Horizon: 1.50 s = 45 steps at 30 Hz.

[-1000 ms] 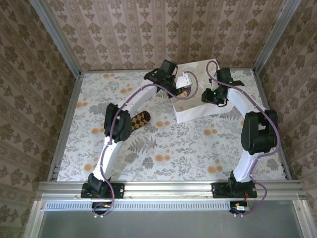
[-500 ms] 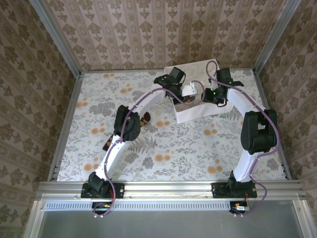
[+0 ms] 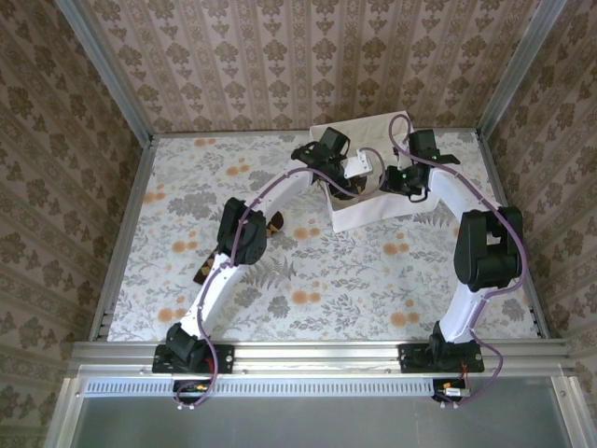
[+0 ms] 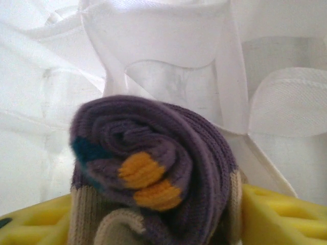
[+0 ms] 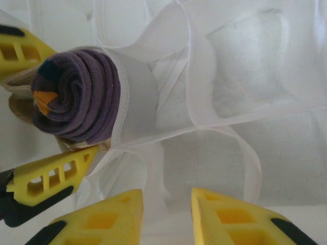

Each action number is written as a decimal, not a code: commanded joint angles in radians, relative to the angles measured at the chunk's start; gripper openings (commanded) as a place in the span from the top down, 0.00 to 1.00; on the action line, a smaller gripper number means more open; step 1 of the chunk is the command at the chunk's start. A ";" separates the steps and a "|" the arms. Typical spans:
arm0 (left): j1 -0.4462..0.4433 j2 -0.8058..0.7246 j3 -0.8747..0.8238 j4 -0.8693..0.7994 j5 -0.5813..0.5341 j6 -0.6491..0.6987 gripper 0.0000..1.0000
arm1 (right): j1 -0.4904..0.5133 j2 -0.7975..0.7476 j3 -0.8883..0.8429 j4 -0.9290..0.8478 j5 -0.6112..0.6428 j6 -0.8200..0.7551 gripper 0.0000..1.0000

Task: Roll the socks

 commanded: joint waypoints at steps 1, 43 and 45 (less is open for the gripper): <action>0.007 -0.062 0.014 -0.009 0.060 -0.018 0.26 | -0.003 -0.002 -0.002 -0.077 0.021 -0.013 0.68; 0.726 -1.189 -1.679 0.222 -0.026 -0.905 0.60 | 0.775 0.336 0.409 -0.050 0.185 0.159 0.68; 0.720 -1.150 -1.688 0.234 -0.019 -0.906 0.64 | 0.780 0.408 0.475 -0.063 0.194 0.135 0.70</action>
